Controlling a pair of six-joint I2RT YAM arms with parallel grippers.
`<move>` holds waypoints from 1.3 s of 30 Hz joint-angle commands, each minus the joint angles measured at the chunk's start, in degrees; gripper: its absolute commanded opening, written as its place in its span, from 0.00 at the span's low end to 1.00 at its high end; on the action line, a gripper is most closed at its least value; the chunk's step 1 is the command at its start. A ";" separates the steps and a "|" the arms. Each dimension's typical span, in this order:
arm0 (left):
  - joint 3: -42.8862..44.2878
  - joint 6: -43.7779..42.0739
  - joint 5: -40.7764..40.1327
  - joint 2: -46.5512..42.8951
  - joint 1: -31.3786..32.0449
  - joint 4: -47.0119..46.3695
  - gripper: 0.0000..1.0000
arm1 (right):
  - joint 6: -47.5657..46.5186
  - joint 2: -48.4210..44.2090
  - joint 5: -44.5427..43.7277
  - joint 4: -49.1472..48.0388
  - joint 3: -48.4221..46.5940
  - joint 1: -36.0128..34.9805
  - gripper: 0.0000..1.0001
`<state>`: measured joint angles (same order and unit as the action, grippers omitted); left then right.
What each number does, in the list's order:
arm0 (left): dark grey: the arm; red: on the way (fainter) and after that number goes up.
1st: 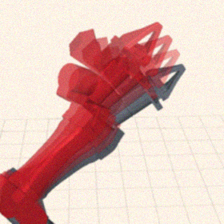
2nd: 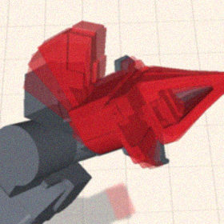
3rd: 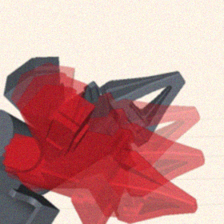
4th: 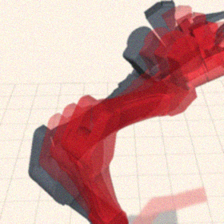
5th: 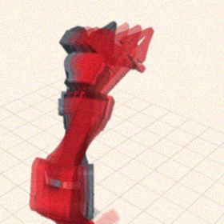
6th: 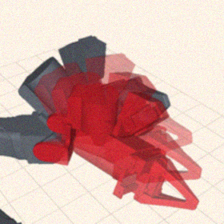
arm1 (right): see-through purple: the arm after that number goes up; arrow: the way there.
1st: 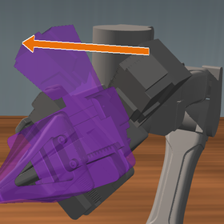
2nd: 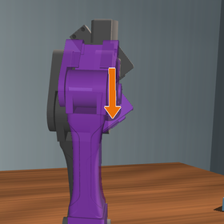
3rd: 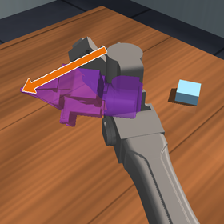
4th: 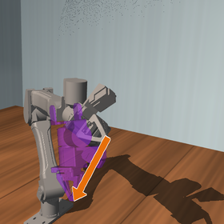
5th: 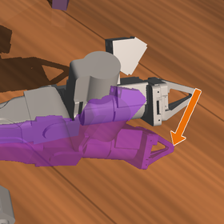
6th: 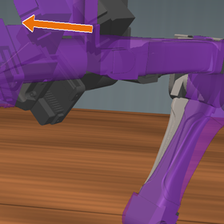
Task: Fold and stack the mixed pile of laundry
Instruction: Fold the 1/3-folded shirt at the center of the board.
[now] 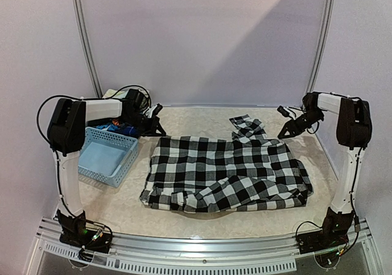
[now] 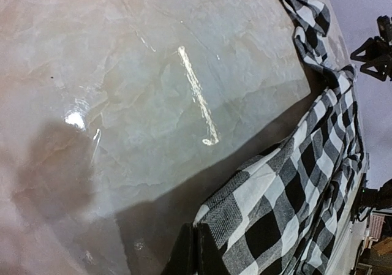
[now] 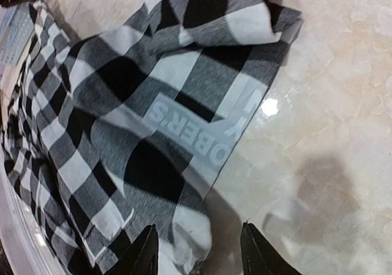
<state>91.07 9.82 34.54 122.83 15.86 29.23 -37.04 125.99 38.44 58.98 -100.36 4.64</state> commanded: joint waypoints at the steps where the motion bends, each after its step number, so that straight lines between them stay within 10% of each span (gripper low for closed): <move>1: 2.21 1.67 1.47 2.13 -0.67 -1.30 0.00 | 2.62 7.81 3.86 6.32 -7.11 0.15 0.49; 12: 2.54 2.76 2.28 3.11 -0.57 -2.73 0.00 | 4.10 13.53 4.46 12.96 -12.80 0.10 0.48; 21: 3.94 2.31 2.50 3.78 -0.60 -1.73 0.00 | 3.56 15.09 10.45 13.91 -15.90 0.15 0.01; 39: 3.79 0.55 1.82 1.36 -0.90 0.35 0.00 | 2.26 6.25 9.96 7.08 -9.12 0.19 0.00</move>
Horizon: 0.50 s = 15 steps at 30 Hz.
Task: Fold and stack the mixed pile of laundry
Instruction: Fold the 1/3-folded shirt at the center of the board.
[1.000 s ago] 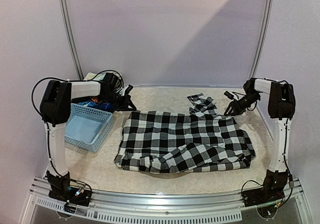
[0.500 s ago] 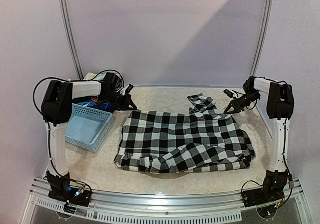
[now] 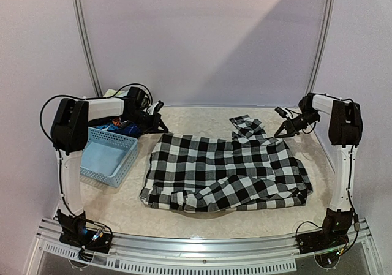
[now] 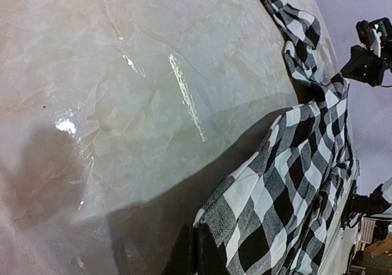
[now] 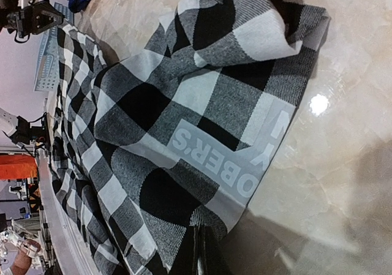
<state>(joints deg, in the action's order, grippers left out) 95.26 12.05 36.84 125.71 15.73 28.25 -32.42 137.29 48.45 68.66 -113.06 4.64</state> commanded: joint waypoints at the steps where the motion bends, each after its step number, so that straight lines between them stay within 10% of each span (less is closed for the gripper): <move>1: -0.95 -1.84 -0.52 -1.93 -0.86 1.29 0.00 | -3.15 -6.18 -0.10 -2.84 4.81 0.22 0.00; 15: -8.39 -3.16 -0.53 -6.72 -1.00 2.62 0.00 | -9.08 -14.93 -1.08 -4.69 16.62 0.26 0.00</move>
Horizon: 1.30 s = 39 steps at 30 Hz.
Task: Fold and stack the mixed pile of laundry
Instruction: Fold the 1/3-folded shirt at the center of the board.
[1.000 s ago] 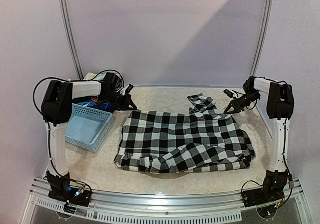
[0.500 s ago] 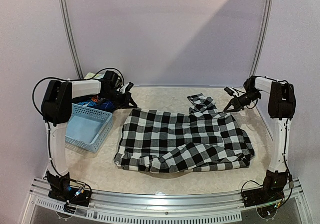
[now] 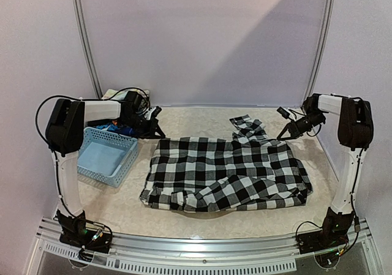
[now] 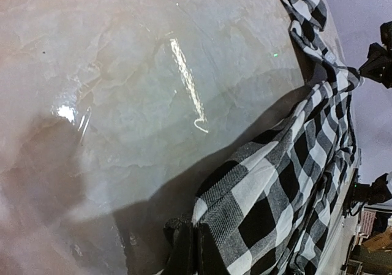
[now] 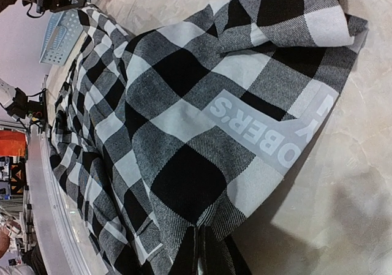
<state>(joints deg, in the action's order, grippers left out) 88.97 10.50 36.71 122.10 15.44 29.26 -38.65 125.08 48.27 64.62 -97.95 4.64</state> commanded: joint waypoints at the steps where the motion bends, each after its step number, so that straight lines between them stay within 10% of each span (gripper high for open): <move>1: -2.46 -1.72 -0.49 -3.31 -0.68 1.78 0.00 | -3.03 -2.94 -1.09 -0.64 1.91 0.27 0.00; 39: -2.97 -8.79 -8.97 0.63 2.55 21.72 0.00 | -8.37 -11.23 -6.84 -5.10 23.44 0.62 0.00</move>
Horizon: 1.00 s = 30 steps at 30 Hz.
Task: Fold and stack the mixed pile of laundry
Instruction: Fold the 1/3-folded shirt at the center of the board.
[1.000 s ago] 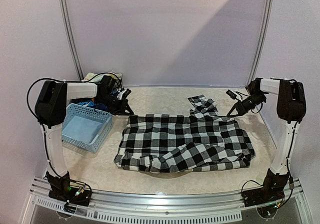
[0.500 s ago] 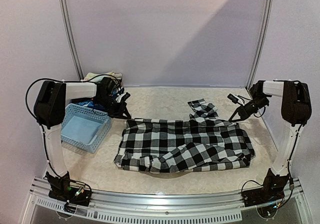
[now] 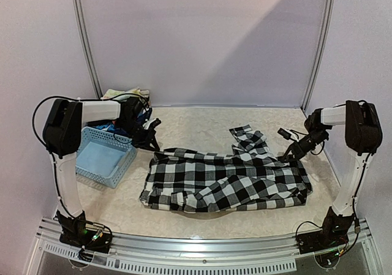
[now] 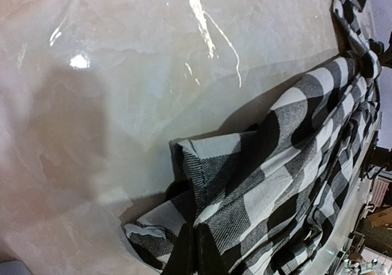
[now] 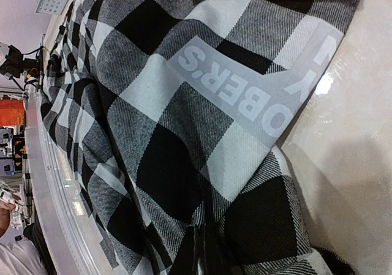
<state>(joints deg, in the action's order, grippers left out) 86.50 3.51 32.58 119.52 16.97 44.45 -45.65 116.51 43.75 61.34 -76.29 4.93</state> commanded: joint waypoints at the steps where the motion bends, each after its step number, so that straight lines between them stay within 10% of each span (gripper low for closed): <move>1: -0.60 -2.17 -5.86 3.11 1.33 7.06 0.00 | -1.37 -2.93 -2.65 -2.14 2.35 0.31 0.00; 10: 0.01 -3.50 -9.70 -0.90 3.65 9.93 0.07 | -2.24 -6.03 -5.33 -2.96 6.36 0.30 0.05; 23: 8.91 2.26 -16.50 -4.86 4.69 10.31 0.28 | 0.32 -14.88 -3.77 -1.86 4.13 0.29 0.47; 25: 9.37 7.37 -15.35 -4.02 4.52 8.08 0.33 | 3.35 -15.71 -1.99 -3.09 3.42 0.28 0.56; 27: 8.58 13.44 -14.48 -3.21 4.48 5.55 0.38 | 6.44 -16.46 -1.05 -5.53 3.34 0.26 0.96; 30: 5.65 21.81 -11.07 -2.69 4.92 1.68 0.42 | 11.75 -18.76 -3.42 -13.72 5.82 0.34 0.99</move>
<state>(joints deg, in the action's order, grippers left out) 94.94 12.45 17.87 115.85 20.99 51.51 -41.52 101.49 40.47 56.95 -71.77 4.95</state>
